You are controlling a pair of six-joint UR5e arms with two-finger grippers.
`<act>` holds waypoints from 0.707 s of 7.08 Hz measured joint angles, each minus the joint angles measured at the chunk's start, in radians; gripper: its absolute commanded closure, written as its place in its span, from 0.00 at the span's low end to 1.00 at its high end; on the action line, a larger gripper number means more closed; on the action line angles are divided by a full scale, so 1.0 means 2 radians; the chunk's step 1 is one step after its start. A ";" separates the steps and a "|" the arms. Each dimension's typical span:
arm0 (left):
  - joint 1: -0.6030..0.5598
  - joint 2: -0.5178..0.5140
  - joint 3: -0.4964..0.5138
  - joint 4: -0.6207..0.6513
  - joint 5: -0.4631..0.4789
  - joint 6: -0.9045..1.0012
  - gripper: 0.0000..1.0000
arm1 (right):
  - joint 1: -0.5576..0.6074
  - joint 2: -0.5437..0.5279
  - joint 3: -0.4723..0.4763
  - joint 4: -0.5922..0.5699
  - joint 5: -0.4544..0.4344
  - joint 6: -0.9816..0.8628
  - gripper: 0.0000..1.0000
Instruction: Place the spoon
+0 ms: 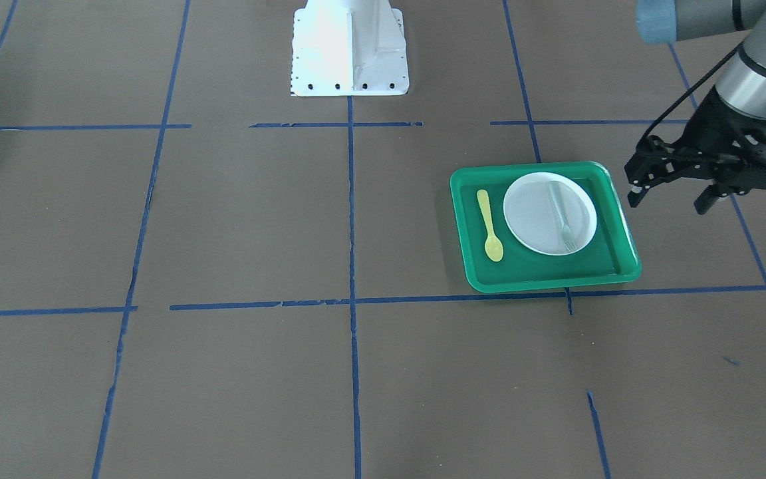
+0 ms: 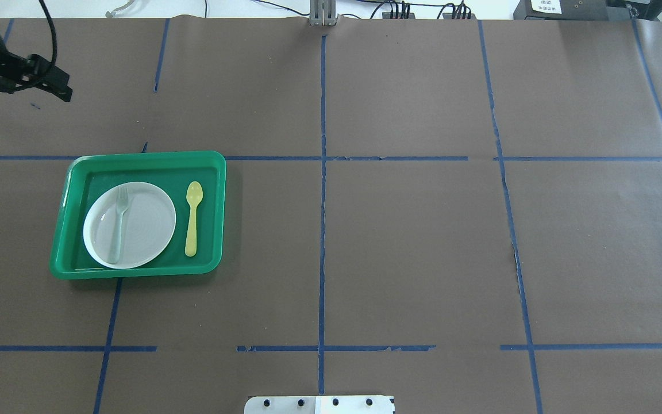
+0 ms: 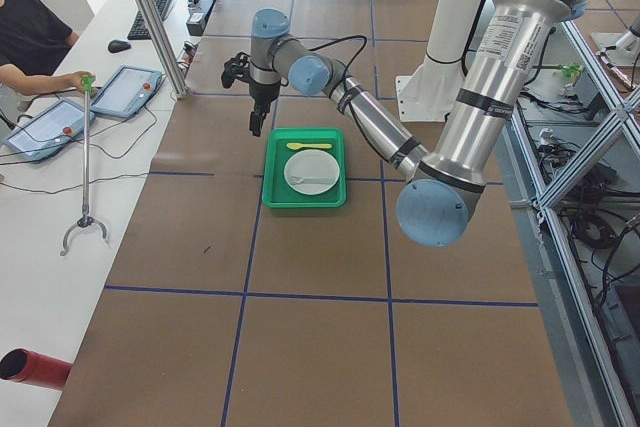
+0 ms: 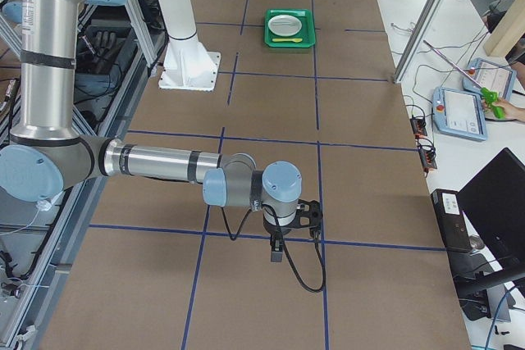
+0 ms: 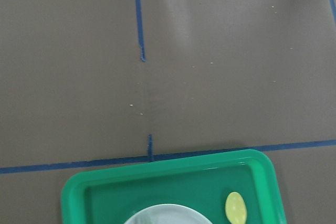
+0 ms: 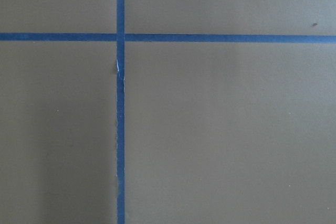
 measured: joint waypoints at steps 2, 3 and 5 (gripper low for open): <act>-0.075 0.036 0.063 0.004 -0.036 0.167 0.00 | 0.000 0.000 0.000 0.000 0.000 0.000 0.00; -0.109 0.057 0.092 -0.002 -0.045 0.231 0.00 | 0.000 0.000 0.000 0.000 0.000 0.000 0.00; -0.157 0.108 0.125 -0.031 -0.056 0.287 0.00 | 0.000 0.000 0.000 0.000 0.000 0.000 0.00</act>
